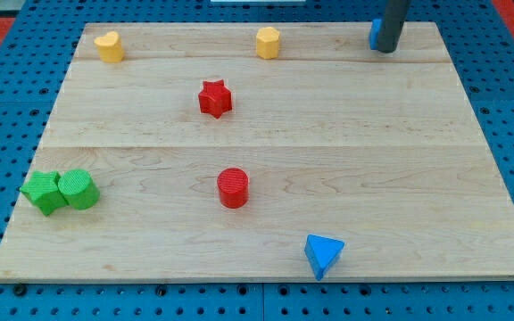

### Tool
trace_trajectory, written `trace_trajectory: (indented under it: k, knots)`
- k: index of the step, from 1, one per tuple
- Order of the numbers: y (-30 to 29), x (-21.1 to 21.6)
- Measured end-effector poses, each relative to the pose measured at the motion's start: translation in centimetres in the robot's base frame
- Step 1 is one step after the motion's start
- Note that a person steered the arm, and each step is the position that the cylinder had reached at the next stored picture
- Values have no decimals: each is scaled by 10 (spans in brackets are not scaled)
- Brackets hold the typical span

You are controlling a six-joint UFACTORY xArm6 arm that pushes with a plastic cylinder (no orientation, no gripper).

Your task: Move the green circle slightly up

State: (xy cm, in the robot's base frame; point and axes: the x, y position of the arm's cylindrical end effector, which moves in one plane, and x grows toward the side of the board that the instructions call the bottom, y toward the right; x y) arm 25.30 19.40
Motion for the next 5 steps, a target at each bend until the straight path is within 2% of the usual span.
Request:
trace_trajectory:
  k: [1, 3, 4, 5]
  knots:
    - [0, 8]
    - [-60, 69]
    - [-105, 130]
    - [-204, 158]
